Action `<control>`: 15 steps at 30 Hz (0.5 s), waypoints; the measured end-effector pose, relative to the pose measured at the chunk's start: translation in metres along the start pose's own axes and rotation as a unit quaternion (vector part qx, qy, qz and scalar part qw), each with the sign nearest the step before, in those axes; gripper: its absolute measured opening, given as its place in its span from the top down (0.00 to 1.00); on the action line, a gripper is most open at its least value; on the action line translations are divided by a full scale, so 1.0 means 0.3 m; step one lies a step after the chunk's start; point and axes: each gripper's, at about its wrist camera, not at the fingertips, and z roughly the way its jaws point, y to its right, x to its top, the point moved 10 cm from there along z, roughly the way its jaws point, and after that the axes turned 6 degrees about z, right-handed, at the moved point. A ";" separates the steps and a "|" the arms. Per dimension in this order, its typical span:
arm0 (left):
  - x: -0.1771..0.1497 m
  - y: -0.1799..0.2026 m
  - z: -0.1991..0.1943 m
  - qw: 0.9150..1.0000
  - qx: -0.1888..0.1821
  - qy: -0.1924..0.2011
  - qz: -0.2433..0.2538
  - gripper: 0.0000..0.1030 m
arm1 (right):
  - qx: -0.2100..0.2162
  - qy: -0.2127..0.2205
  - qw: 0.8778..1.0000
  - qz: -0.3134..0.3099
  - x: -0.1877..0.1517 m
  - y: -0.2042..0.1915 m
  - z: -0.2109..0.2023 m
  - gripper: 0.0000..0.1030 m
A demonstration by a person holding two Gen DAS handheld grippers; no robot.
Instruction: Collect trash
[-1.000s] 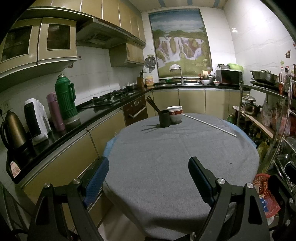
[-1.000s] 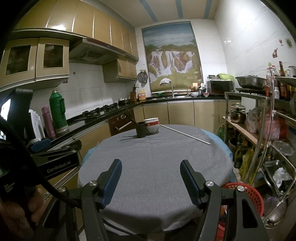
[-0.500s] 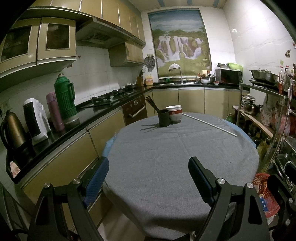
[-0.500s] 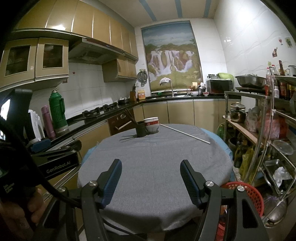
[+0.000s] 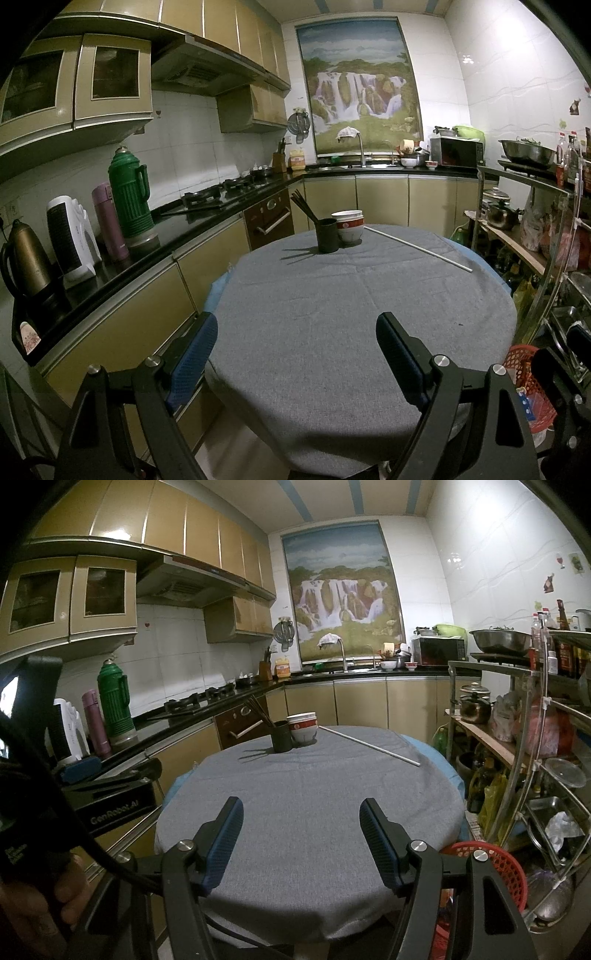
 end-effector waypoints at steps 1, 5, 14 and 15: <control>0.000 0.001 0.000 1.000 -0.001 0.000 0.000 0.15 | 0.000 0.000 1.000 0.000 0.000 0.000 0.000 0.33; 0.002 -0.002 0.001 1.000 0.000 0.000 0.000 0.15 | 0.000 -0.001 1.000 0.001 -0.001 0.001 0.003 0.33; 0.000 0.002 0.000 1.000 0.001 0.001 0.001 0.15 | 0.000 -0.004 1.000 0.002 -0.020 0.004 0.005 0.33; 0.003 -0.002 0.000 1.000 0.000 0.000 0.000 0.15 | 0.000 -0.003 1.000 0.003 -0.020 0.003 0.004 0.33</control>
